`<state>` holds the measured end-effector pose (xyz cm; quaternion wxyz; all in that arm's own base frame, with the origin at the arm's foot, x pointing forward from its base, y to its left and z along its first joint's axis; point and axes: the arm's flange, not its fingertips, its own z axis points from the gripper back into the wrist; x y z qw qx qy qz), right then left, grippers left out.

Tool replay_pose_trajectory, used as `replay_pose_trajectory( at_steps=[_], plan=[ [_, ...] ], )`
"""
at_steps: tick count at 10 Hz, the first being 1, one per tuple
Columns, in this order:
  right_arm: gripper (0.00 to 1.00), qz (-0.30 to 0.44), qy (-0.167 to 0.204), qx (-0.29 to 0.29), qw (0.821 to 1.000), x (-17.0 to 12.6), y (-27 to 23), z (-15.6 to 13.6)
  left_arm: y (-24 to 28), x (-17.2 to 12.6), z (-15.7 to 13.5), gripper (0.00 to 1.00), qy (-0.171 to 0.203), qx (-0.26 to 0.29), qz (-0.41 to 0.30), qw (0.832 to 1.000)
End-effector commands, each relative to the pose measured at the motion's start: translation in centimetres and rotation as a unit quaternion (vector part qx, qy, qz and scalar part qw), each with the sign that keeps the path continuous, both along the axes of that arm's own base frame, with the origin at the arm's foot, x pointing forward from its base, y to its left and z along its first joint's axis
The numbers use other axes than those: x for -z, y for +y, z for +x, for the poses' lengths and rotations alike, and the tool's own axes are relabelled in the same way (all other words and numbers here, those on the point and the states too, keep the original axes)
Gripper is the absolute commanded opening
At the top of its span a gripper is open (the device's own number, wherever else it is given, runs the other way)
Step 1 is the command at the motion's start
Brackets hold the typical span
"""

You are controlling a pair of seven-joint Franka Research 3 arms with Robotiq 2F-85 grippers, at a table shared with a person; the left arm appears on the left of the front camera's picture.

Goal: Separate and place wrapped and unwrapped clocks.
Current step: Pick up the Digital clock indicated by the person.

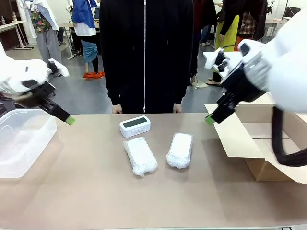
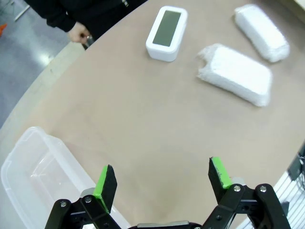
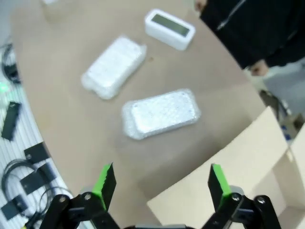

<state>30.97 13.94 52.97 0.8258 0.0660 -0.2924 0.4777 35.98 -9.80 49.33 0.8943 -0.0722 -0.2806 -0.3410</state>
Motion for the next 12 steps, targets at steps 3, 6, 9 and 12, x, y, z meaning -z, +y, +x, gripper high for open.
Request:
replay_pose_trajectory(
  at_steps=[3, 6, 9, 12],
  plan=[
    [1.00, 0.065, -0.014, -0.077, 0.995, 2.9, -3.9, -5.6, 5.8, 3.3, -10.9, 1.00, -0.068, 0.078, -0.057, 0.993],
    [1.00, 0.105, -0.016, -0.084, 0.991, 3.8, -6.1, -5.4, 6.5, 4.2, -11.4, 1.00, -0.094, 0.103, -0.073, 0.988],
    [1.00, 0.117, -0.012, -0.087, 0.989, 4.0, -7.5, -5.5, 7.1, 5.0, -12.0, 1.00, -0.096, 0.111, -0.078, 0.986],
    [1.00, 0.121, -0.010, -0.090, 0.989, 4.3, -8.0, -5.1, 6.6, 4.6, -12.3, 1.00, -0.100, 0.116, -0.066, 0.986]
  ],
)
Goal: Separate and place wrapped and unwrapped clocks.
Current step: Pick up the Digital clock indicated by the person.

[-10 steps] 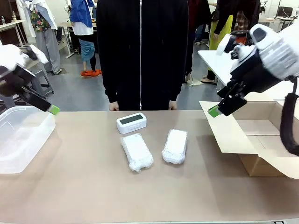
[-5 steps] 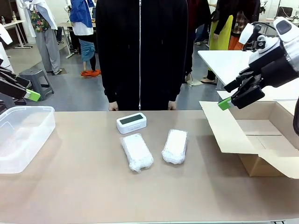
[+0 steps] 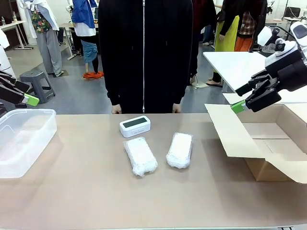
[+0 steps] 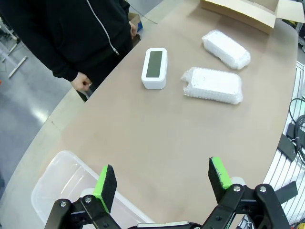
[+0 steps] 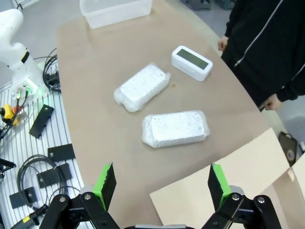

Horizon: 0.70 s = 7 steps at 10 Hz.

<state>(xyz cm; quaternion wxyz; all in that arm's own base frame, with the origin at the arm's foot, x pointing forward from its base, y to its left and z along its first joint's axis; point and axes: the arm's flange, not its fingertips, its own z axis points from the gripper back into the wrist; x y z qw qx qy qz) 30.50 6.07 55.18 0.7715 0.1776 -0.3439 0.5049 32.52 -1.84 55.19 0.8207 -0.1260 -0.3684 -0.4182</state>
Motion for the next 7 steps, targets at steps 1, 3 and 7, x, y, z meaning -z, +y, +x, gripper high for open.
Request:
replay_pose_trajectory(
  at_steps=[1, 3, 7],
  plan=[
    [1.00, 0.007, -0.006, -0.012, 1.000, 6.6, -0.1, -4.7, 0.3, 11.0, -8.7, 1.00, -0.014, 0.010, -0.005, 1.000],
    [1.00, 0.003, -0.017, 0.003, 1.000, 6.6, 0.0, -4.7, 0.6, 11.3, -8.6, 1.00, -0.012, 0.014, 0.005, 1.000],
    [1.00, -0.004, -0.004, 0.002, 1.000, 0.0, -0.5, 0.1, 1.6, 0.5, 0.2, 1.00, -0.002, 0.005, 0.004, 1.000]
  ],
)
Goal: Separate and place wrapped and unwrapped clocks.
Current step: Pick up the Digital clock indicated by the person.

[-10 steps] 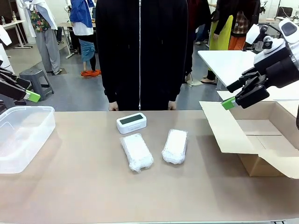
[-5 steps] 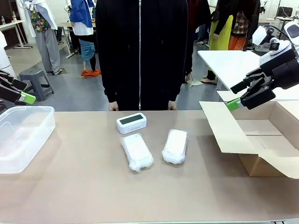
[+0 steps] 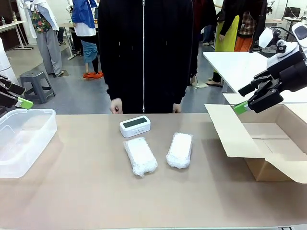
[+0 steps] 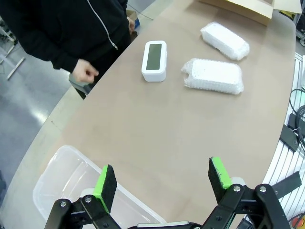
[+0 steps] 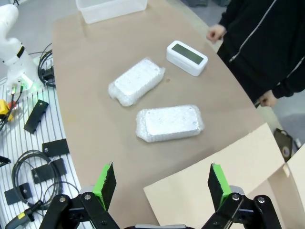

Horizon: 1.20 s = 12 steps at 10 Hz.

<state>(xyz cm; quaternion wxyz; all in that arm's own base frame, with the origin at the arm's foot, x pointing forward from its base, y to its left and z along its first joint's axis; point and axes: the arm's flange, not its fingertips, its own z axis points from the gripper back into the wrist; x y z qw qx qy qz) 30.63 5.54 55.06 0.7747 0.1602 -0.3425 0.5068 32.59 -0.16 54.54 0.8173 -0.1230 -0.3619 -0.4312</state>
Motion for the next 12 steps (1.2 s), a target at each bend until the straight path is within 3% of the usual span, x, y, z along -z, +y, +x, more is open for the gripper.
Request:
replay_pose_trajectory(
  at_steps=[1, 12],
  plan=[
    [1.00, 0.011, 0.003, -0.004, 1.000, -0.08, 0.01, -0.07, -0.11, -0.13, 0.13, 1.00, -0.003, -0.007, -0.005, 1.000],
    [1.00, 0.011, 0.003, -0.004, 1.000, -0.08, 0.01, -0.07, -0.11, -0.13, 0.13, 1.00, -0.003, -0.007, -0.005, 1.000]
  ],
)
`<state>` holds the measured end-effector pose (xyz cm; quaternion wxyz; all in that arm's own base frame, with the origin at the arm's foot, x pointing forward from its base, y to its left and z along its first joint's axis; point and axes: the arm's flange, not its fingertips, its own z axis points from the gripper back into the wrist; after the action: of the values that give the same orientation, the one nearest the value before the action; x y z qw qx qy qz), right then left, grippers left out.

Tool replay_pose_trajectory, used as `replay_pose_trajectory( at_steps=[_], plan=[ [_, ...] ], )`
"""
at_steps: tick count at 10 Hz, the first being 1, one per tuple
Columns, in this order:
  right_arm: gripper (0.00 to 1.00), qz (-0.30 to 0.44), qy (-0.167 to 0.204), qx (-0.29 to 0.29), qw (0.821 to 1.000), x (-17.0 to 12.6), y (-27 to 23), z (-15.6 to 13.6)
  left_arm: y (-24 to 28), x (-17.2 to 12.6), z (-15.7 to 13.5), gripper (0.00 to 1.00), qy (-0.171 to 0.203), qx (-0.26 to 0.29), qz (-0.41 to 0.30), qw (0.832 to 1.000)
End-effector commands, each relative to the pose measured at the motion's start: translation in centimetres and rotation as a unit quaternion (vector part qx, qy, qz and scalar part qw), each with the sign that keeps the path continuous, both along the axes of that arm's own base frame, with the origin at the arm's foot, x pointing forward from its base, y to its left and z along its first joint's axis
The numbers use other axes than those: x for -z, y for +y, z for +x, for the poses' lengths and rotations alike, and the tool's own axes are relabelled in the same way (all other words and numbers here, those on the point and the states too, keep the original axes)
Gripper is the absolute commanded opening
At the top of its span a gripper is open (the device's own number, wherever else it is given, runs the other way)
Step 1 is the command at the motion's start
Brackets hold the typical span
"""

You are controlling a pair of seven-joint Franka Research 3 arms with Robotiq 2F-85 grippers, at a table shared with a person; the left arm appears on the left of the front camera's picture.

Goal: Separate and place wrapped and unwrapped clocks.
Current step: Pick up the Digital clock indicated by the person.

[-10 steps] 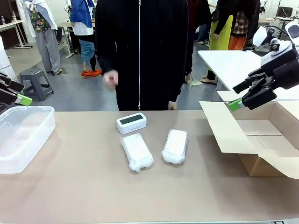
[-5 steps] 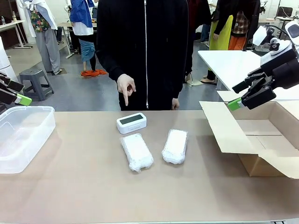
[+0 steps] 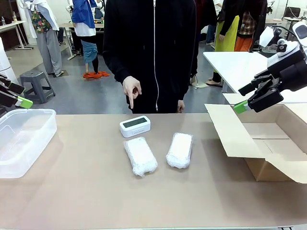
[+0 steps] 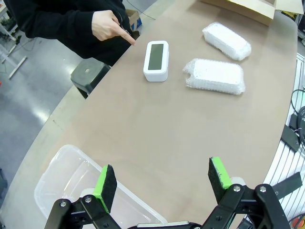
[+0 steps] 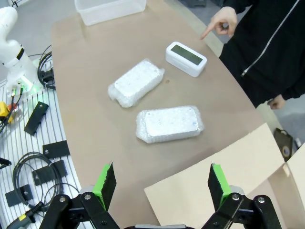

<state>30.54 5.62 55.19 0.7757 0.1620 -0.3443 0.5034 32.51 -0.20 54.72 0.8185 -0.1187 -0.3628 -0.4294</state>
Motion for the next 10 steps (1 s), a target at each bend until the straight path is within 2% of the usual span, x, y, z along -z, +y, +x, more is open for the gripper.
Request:
replay_pose_trajectory(
  at_steps=[1, 10],
  plan=[
    [1.00, 0.008, 0.002, -0.007, 1.000, 0.05, -0.07, 0.02, -0.07, 0.06, 0.21, 1.00, -0.001, -0.003, -0.008, 1.000],
    [1.00, 0.008, 0.002, -0.007, 1.000, 0.05, -0.07, 0.02, -0.07, 0.06, 0.21, 1.00, -0.001, -0.003, -0.008, 1.000]
  ],
)
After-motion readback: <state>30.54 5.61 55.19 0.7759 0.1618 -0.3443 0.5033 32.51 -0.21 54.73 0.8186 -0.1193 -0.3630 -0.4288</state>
